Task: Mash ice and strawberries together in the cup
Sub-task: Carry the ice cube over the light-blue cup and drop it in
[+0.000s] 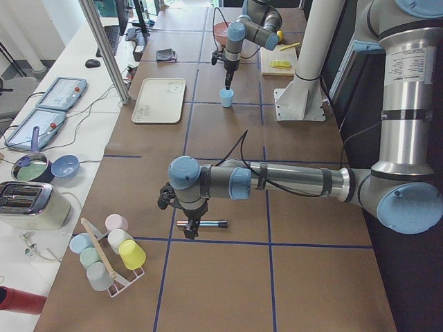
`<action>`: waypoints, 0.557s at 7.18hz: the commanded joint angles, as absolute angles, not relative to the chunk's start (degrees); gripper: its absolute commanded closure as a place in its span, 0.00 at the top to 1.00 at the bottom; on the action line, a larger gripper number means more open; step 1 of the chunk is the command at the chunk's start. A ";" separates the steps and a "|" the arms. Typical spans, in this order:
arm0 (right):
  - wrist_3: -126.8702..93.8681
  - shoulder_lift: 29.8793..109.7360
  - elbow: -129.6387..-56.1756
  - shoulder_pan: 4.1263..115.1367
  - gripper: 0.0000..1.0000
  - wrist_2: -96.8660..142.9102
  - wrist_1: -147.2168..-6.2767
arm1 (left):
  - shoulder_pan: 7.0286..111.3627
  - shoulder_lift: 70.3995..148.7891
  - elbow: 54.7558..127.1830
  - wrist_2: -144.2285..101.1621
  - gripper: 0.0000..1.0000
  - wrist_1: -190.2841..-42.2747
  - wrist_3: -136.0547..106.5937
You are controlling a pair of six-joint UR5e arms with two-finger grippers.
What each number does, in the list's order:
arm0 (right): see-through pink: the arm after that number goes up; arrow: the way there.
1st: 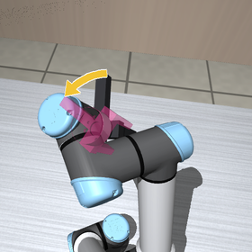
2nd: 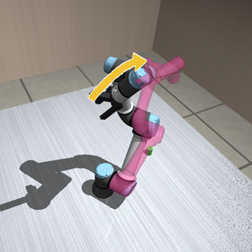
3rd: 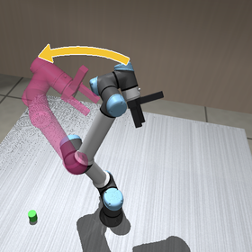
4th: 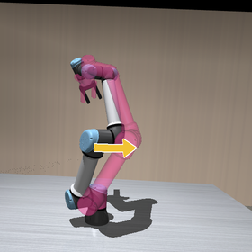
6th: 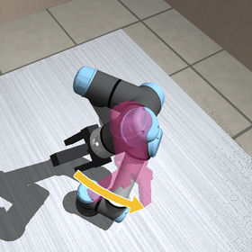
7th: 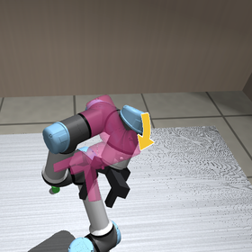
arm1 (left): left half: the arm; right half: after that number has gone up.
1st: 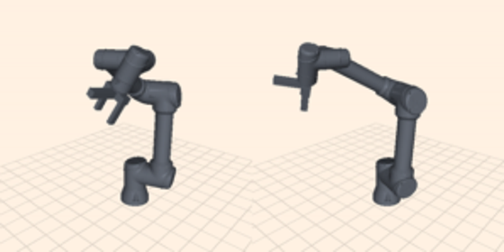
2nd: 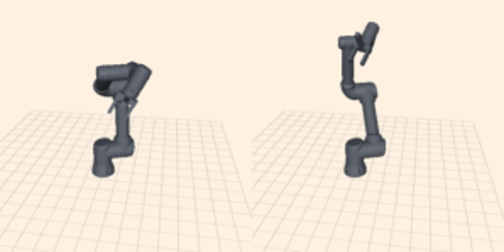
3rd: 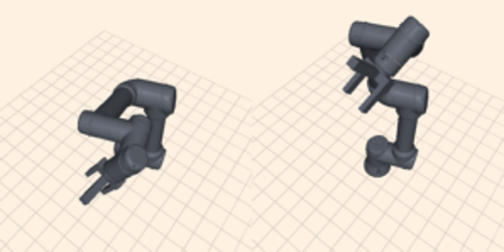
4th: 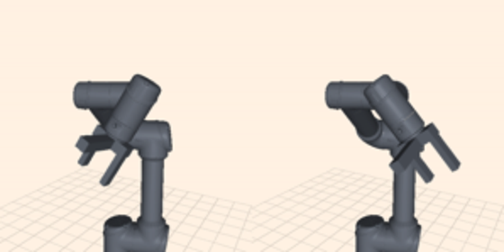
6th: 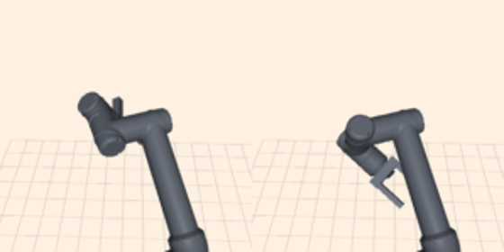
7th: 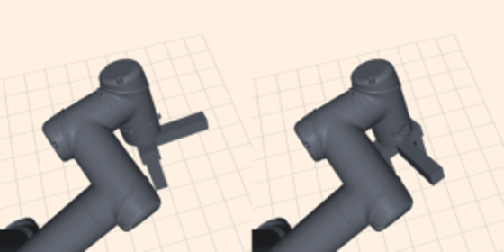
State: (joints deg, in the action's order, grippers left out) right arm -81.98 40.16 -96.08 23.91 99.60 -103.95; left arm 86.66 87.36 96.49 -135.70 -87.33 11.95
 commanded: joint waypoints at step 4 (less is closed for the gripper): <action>-76.07 45.66 -100.95 31.07 0.99 104.90 -103.89 | 86.57 87.36 96.15 -135.70 1.00 -87.28 11.95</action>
